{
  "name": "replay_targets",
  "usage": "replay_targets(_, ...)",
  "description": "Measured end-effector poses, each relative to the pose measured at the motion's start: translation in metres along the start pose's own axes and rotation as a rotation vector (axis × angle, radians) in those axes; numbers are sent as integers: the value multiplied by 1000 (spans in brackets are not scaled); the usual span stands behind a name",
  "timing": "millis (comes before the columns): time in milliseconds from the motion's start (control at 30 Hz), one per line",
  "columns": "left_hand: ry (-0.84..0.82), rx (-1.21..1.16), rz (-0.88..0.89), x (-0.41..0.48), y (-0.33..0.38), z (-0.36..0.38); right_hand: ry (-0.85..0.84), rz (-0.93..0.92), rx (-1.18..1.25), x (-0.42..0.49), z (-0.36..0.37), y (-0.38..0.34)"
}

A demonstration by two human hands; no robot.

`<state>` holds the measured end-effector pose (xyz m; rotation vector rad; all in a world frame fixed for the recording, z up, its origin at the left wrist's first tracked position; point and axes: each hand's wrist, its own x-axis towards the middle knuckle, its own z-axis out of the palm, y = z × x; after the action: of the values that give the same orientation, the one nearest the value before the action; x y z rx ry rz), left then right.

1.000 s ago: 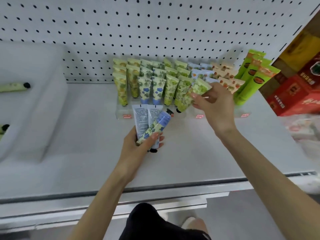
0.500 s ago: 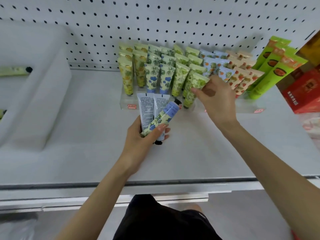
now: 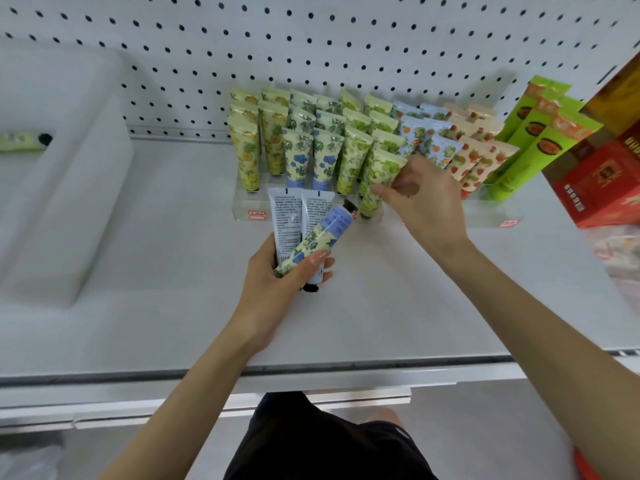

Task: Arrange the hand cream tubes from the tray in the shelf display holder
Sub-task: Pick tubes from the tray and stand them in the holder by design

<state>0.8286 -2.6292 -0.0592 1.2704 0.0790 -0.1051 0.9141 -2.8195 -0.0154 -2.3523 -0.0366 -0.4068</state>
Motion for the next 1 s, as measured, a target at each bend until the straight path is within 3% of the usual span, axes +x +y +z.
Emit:
replay_targets(300,1,-8,1,0,0,0,-45,61,71,-3,-4,4)
replay_targets(433,3,-27,-2,0,1,-2,71,118,213,-20,-25,-14)
replay_targets(500,-2,-39,-6,-1,0,-3,-23,158,346,-35,-31,-30)
replay_targets(600,-23,-37,-3,-1,-2,-5,-346,315,553,-56,-24,-52)
replay_targets(667,-49,-20,5,-3,-1,-6,-444,422,660,-63,-14,-58)
replay_targets(900,-109,-86,-19,-13,3,-18,-513,477,757,-63,-8,-64)
replay_targets(1000,-77,-171,-58,-21,4,-30,-471,515,836,-56,-20,-63)
